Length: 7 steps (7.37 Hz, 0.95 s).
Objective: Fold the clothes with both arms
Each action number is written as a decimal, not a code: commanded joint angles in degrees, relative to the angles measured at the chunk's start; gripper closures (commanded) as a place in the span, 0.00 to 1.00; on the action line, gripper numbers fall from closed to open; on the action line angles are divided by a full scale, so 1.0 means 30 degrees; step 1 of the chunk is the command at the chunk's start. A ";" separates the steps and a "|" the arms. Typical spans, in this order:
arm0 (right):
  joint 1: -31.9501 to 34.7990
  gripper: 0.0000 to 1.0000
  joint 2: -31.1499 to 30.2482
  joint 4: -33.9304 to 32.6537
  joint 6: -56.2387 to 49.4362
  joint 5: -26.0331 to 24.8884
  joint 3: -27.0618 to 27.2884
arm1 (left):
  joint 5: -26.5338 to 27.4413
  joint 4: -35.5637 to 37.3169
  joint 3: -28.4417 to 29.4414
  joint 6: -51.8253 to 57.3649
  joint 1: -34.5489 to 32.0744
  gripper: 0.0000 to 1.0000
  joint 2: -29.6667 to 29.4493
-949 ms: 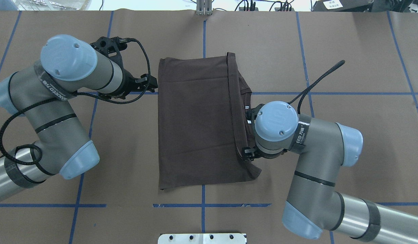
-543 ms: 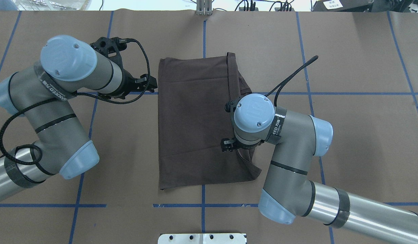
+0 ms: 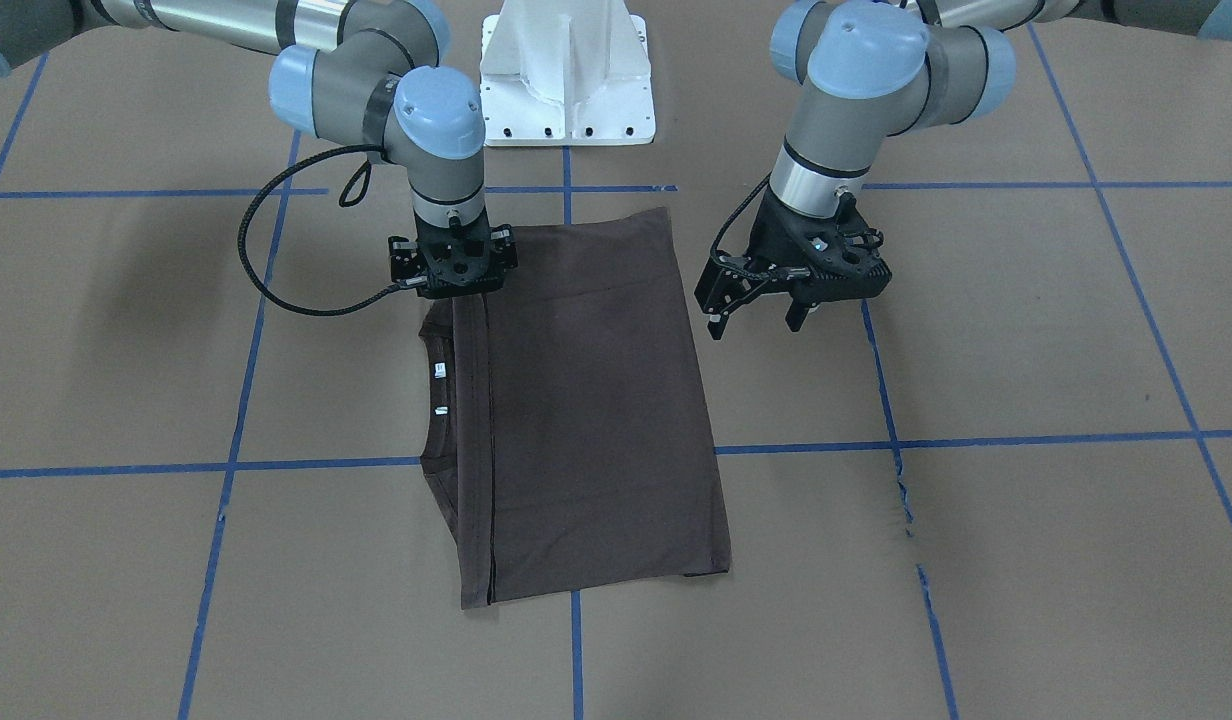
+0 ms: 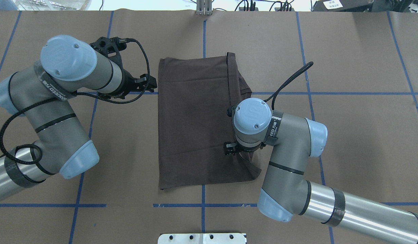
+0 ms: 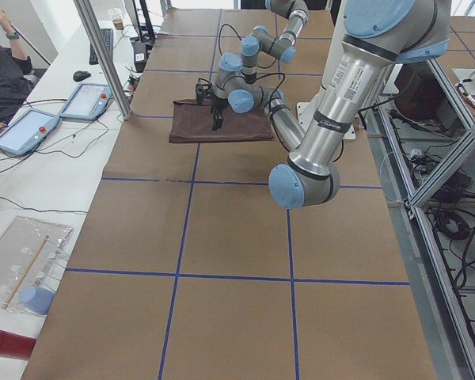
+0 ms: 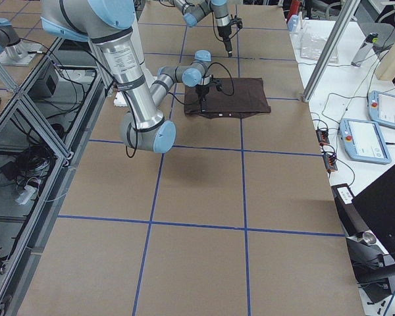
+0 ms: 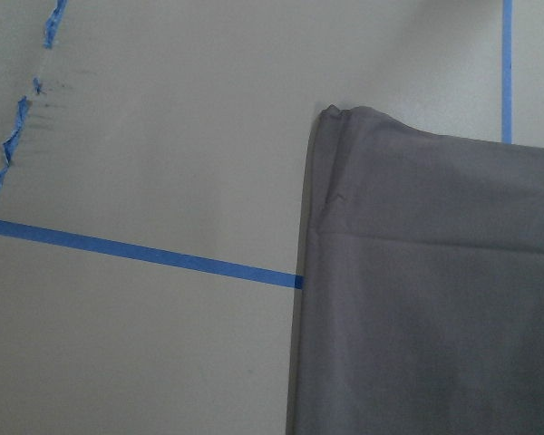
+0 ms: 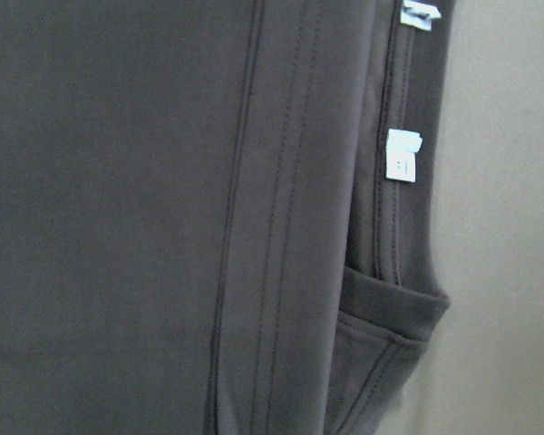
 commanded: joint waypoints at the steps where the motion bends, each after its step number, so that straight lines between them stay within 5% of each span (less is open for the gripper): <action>1: -0.0020 0.00 -0.0035 -0.0673 0.0000 0.0825 -0.0195 | 0.0000 0.0000 -0.0034 0.0003 0.0025 0.00 0.0000; 7: 0.0594 0.00 -0.0501 -0.1905 -0.0030 0.1065 0.0184 | -0.0029 0.0000 -0.0005 -0.0055 0.0025 0.00 -0.0029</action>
